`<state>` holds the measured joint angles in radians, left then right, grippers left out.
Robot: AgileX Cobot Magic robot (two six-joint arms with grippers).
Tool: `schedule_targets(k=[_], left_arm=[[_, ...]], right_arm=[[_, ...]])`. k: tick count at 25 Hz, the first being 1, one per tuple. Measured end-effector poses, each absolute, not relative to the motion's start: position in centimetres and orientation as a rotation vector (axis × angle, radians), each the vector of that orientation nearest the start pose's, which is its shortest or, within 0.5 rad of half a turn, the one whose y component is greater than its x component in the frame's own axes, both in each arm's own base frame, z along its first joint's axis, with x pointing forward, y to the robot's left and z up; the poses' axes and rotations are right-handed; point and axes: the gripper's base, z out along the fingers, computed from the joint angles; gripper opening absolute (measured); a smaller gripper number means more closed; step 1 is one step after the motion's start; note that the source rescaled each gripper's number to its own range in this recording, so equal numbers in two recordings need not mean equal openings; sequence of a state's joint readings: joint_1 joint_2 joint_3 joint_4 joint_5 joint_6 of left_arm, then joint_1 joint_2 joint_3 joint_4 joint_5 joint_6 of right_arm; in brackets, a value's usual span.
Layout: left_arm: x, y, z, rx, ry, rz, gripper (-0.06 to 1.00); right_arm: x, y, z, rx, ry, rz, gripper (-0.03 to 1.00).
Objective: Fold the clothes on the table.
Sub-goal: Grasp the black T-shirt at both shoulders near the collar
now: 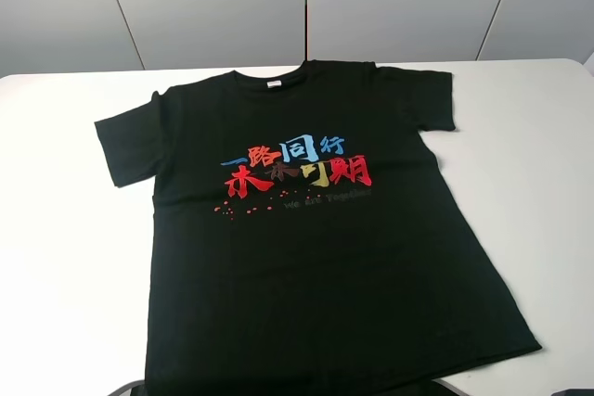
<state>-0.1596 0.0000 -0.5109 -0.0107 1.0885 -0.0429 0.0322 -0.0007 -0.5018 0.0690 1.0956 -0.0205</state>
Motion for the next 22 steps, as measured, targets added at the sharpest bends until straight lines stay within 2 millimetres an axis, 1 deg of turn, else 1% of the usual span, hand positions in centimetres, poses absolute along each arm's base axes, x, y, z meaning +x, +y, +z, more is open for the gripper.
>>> schedule_targets(k=[22], left_arm=[[-0.74, 0.03, 27.81, 0.121, 2.06, -0.138, 1.0]], right_arm=[[-0.7, 0.51, 27.51, -0.059, 2.075, 0.086, 1.0]])
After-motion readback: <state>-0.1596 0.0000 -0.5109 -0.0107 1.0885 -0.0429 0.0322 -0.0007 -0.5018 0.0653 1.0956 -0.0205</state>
